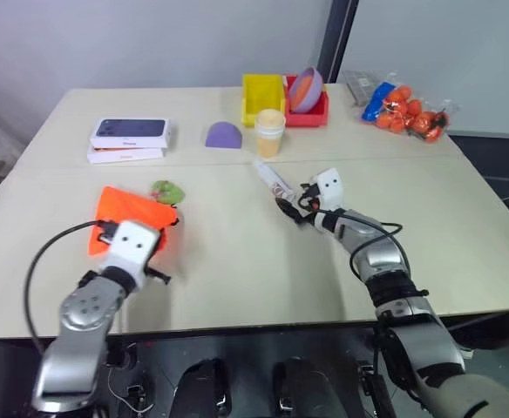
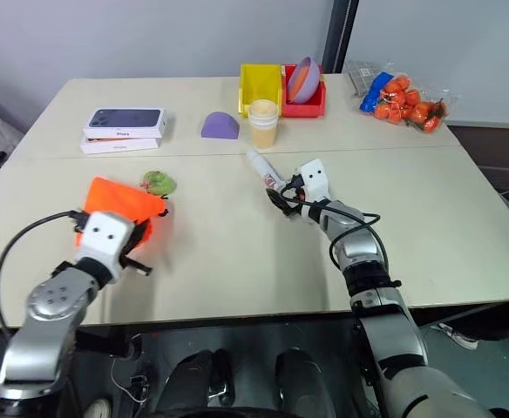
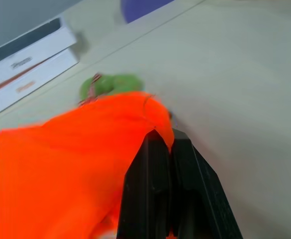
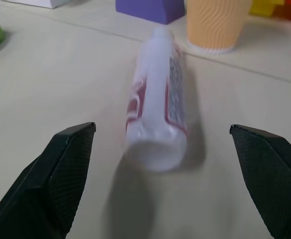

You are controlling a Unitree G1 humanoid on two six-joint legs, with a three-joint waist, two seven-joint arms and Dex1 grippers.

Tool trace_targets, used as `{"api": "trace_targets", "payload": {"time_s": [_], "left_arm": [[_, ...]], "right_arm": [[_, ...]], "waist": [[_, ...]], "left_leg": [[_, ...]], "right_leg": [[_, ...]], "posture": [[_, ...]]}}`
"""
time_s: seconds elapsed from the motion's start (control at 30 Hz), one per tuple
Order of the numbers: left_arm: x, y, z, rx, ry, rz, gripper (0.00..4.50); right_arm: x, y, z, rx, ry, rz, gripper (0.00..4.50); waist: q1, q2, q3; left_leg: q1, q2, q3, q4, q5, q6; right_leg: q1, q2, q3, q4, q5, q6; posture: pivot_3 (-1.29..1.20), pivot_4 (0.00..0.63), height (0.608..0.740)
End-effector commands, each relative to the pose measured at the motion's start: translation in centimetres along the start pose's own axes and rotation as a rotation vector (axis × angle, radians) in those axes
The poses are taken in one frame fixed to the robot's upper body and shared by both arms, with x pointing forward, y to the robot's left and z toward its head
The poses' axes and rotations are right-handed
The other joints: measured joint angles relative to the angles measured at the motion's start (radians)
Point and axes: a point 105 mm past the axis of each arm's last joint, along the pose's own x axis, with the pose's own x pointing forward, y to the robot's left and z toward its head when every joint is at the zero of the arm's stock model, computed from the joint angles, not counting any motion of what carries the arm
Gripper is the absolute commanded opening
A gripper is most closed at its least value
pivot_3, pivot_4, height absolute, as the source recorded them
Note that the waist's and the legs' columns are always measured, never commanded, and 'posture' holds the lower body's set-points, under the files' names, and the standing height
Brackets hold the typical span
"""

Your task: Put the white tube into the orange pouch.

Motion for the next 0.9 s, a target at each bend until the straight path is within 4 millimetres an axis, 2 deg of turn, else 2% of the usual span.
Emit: {"api": "trace_targets", "payload": {"time_s": [0.03, 0.17, 0.27, 0.37, 0.73, 0.9], "left_arm": [[-0.8, 0.1, 1.4, 0.025, -0.071, -0.048, 0.03], [-0.8, -0.1, 1.3, -0.003, -0.084, -0.066, 0.03], [-0.6, -0.2, 1.0, -0.016, -0.086, -0.065, 0.0], [-0.3, -0.2, 0.7, -0.028, -0.093, -0.064, 0.0], [0.7, -0.7, 0.6, -0.07, -0.122, -0.077, 0.0], [1.1, -1.5, 1.2, -0.082, -0.137, -0.093, 0.0]], "right_arm": [[1.0, 0.0, 1.1, -0.011, -0.031, -0.022, 4.5], [1.6, -0.5, 1.0, 0.013, -0.035, -0.062, 4.5], [1.8, -0.6, 1.0, 0.023, -0.045, -0.07, 3.7], [1.9, -0.5, 1.0, 0.011, -0.053, -0.072, 2.24], [1.3, -0.4, 1.3, -0.005, -0.096, -0.059, 2.24], [1.0, -0.4, 1.1, 0.002, -0.097, -0.057, 2.24]], "waist": [[0.001, 0.0, 0.0], [0.0, 0.0, 0.0], [-0.002, 0.0, 0.0], [-0.003, 0.0, 0.0], [-0.002, 0.001, 0.0], [-0.002, 0.001, 0.0]], "left_leg": [[0.0, 0.0, 0.0, 0.0, 0.0, 0.0], [0.0, 0.0, 0.0, 0.001, -0.001, 0.0], [0.0, 0.0, 0.0, 0.001, -0.001, 0.0], [0.0, 0.0, 0.0, 0.001, 0.0, 0.0], [0.0, 0.0, 0.0, 0.001, -0.001, 0.0], [0.0, 0.0, 0.0, 0.001, 0.0, 0.0]], "right_leg": [[0.0, 0.0, 0.0, 0.0, 0.0, 0.0], [0.001, -0.001, 0.0, 0.0, 0.0, 0.0], [0.001, -0.001, 0.0, 0.0, 0.0, 0.0], [0.0, 0.0, 0.0, 0.0, 0.0, 0.0], [0.0, 0.0, 0.0, 0.0, 0.0, 0.0], [0.0, 0.0, 0.0, 0.0, 0.0, 0.0]], "posture": [[0.0, 0.15, 0.74], [0.0, 0.15, 0.74], [0.0, 0.15, 0.74], [0.0, 0.15, 0.74], [0.0, 0.15, 0.74], [0.0, 0.15, 0.74]]}}
